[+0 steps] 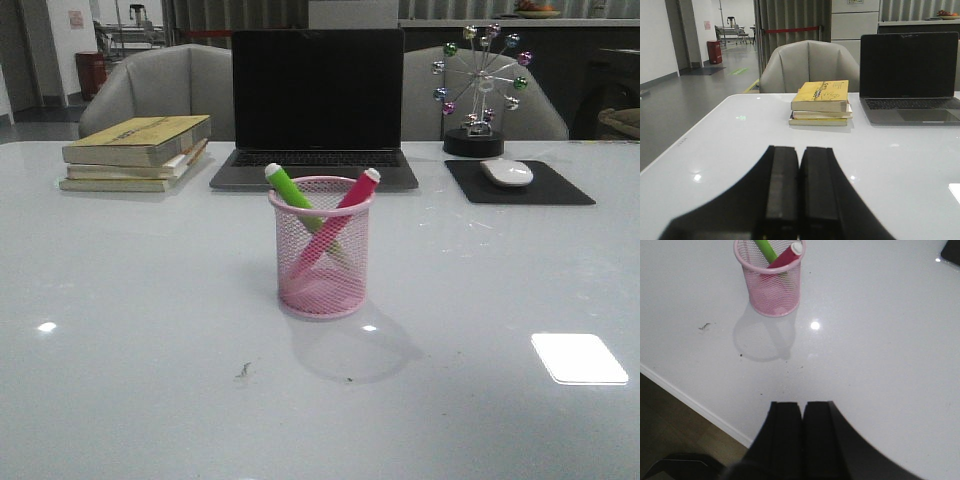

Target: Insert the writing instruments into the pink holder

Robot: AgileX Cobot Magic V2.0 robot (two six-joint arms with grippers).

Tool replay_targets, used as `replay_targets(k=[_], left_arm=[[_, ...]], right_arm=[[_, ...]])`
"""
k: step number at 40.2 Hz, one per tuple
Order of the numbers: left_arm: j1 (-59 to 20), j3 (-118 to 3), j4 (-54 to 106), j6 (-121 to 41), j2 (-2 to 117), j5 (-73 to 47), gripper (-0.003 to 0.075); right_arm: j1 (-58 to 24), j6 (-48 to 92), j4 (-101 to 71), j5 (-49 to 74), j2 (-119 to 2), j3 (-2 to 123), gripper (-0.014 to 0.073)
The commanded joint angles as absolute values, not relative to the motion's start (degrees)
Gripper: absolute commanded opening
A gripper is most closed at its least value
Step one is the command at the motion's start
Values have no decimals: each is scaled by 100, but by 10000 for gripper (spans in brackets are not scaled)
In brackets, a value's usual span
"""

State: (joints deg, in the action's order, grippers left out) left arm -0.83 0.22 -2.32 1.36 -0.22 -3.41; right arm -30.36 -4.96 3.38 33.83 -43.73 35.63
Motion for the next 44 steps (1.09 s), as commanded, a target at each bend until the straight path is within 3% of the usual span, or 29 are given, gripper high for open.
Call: replay_targets(k=[1,9,16,26,44], left_arm=[[-73,52,-173,149,-142,160,91],[-73,52,-173,149,-142,160,91],[-73,52,-173,149,-142,160,91],[-73,52,-173,149,-142,160,91],[-73,52,-173,149,-132,160,91]], right_arm=[[-2681,-244,606,2761,-3925,3473,28],[-1171,-211,620,1410,-2209,2176,28],[-457,-211,620,455,-853,997,28],[-388,-211,362,-87,152,-113,28],[-388,-216,277,-204,174,-133,28]])
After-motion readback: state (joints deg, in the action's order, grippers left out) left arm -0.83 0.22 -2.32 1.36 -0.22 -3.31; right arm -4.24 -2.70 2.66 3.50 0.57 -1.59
